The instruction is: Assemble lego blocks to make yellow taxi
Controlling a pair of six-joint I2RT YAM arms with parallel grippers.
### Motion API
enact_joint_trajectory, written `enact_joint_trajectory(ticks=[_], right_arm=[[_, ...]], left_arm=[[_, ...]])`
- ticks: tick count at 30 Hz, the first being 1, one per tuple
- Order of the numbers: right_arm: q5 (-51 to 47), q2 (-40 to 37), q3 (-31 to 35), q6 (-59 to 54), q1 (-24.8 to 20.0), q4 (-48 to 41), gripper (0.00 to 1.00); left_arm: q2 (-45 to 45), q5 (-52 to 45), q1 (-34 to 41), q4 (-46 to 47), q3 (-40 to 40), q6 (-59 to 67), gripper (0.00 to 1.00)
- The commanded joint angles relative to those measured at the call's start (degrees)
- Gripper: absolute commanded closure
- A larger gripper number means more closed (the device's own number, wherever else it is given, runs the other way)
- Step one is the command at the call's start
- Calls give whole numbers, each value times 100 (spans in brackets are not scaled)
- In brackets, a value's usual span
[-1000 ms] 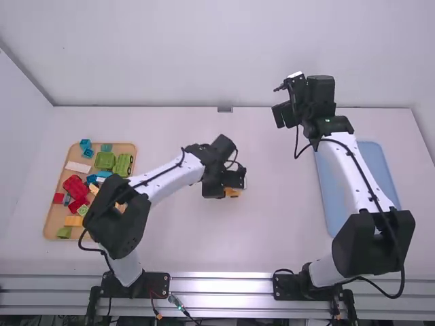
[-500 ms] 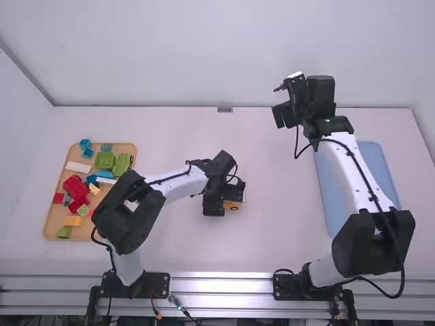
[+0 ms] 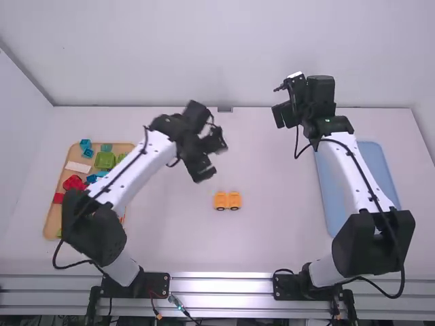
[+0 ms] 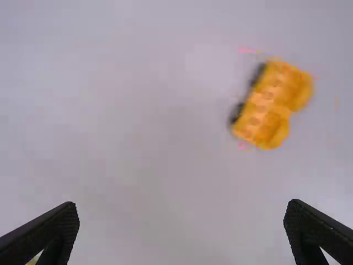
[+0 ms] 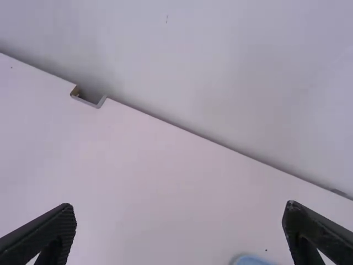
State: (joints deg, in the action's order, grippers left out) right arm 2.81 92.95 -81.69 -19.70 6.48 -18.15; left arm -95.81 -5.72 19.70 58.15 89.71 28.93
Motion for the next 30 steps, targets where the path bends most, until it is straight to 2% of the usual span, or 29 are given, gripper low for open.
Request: enact_joint_trajectory(ticks=[1, 6, 13, 16, 20, 23, 27, 30], right_arm=[[17, -28, -214, 11, -9, 20, 1], [17, -28, -214, 13, -11, 33, 1], [17, -28, -214, 13, -11, 83, 1], [15, -28, -214, 13, 2, 164, 1], [17, -28, -214, 13, -4, 313, 1], [17, -26, -214, 17, -2, 369, 1], [20, -26, -214, 17, -4, 422, 1], [15, -26, -214, 15, 50, 424, 1]], left_arm=[[109, 42, -656, 214, 0, -1421, 1], [116, -79, -1834, 348, -212, -2142, 1], [118, -72, -3025, -170, -1368, -1346, 1], [118, 127, -3316, -420, -1821, -1121, 1], [109, 1539, -3545, -907, -2520, -1464, 1], [109, 2197, -3539, -1322, -2920, -1757, 1], [109, 1698, -3703, -1797, -3283, -1078, 1], [109, 1425, -4118, -2004, -3482, -1134, 0]])
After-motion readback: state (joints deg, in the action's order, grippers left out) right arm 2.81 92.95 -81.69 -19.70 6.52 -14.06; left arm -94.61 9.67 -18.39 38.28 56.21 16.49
